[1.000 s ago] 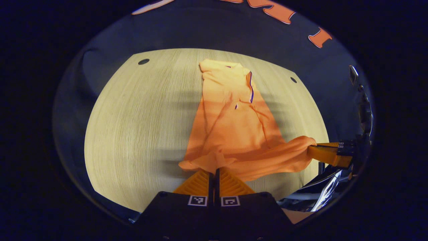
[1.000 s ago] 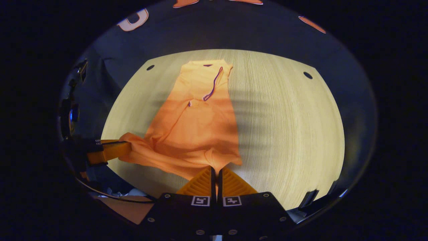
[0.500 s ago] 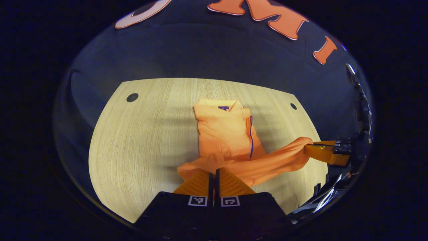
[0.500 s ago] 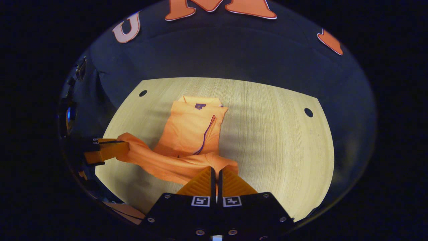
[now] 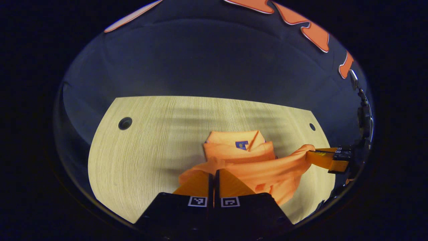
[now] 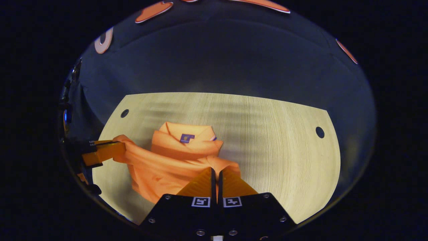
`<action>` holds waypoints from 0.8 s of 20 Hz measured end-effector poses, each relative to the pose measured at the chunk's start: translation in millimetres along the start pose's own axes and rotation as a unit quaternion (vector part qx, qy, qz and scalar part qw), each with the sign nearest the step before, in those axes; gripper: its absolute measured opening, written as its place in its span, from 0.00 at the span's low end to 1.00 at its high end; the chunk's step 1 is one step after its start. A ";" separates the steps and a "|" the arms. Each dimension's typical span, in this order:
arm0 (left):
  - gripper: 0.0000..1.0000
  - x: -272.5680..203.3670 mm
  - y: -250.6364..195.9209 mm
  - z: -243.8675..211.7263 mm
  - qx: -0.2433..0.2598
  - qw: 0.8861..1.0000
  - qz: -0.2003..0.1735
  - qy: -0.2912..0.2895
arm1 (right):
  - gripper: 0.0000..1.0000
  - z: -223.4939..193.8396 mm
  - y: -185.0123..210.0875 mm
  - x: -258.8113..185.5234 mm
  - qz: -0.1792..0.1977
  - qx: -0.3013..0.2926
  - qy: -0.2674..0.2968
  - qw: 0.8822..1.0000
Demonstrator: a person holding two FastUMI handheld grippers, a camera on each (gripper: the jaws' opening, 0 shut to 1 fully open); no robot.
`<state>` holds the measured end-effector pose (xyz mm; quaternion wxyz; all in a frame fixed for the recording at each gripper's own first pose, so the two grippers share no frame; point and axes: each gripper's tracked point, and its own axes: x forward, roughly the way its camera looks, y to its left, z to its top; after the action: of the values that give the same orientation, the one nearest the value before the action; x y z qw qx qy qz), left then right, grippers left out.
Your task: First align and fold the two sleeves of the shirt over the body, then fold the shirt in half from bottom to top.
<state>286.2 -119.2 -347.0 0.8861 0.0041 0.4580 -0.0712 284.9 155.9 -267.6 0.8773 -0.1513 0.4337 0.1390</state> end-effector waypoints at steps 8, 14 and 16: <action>0.05 65.9 25.8 -19.0 -0.021 0.999 0.027 0.043 | 0.10 -6.8 -1.1 70.8 -0.018 -0.006 0.011 1.000; 0.98 41.5 42.6 2.3 -0.027 0.998 0.060 -0.002 | 1.00 5.8 -13.2 44.5 -0.031 0.032 -0.018 0.999; 0.99 18.2 41.9 19.6 -0.029 0.997 0.060 -0.036 | 1.00 16.3 -18.7 23.7 -0.036 0.037 -0.044 0.998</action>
<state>318.0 -81.4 -352.8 0.9044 0.0035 0.4268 -0.0045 317.5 147.7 -274.6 0.9049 -0.1280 0.3942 0.0972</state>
